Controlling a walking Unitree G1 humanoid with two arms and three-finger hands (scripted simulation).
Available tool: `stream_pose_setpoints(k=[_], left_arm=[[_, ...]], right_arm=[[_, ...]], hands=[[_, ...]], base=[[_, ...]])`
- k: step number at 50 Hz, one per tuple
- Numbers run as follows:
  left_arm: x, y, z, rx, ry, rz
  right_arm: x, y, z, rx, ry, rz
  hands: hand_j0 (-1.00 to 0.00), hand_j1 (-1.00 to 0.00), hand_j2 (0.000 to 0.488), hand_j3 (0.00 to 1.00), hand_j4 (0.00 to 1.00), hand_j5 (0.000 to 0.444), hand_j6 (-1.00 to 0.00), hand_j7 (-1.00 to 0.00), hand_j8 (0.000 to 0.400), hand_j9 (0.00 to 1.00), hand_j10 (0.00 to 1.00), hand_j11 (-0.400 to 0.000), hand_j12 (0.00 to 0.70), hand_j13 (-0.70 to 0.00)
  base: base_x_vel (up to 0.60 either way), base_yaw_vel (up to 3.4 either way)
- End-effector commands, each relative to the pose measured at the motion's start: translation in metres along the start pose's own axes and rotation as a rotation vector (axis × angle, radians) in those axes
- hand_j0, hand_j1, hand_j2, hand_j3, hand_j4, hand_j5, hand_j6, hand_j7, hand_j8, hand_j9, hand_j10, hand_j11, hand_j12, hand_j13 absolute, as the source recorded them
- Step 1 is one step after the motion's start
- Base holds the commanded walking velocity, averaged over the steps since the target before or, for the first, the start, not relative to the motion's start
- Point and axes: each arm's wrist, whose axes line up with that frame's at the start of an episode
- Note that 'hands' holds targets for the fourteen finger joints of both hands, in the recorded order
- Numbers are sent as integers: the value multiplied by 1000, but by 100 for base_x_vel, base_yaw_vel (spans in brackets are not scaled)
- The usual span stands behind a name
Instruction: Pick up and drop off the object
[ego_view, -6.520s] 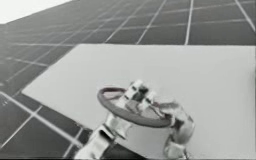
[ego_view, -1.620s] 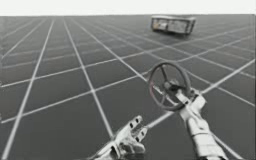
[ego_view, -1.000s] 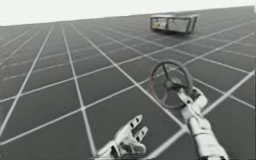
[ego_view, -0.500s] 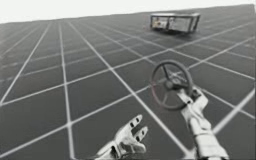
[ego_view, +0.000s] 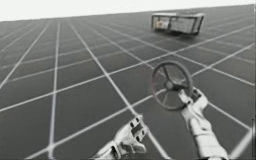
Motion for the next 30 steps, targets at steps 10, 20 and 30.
stream_pose_setpoints(k=[10,20,30], left_arm=[[-3,2,0,-11,-16,-4],[-3,2,0,-11,-16,-4],[-3,2,0,-11,-16,-4]], right_arm=[[-7,12,9,8,-35,38],[-7,12,9,8,-35,38],[-7,12,9,8,-35,38]], hands=[[0,0,0,1000,1000,0,0,0,0,1000,1000,-400,0,-700],[0,0,0,1000,1000,0,0,0,0,1000,1000,-400,0,-700],[0,0,0,1000,1000,0,0,0,0,1000,1000,-400,0,-700]], base=[[59,2],[57,4],[57,4]])
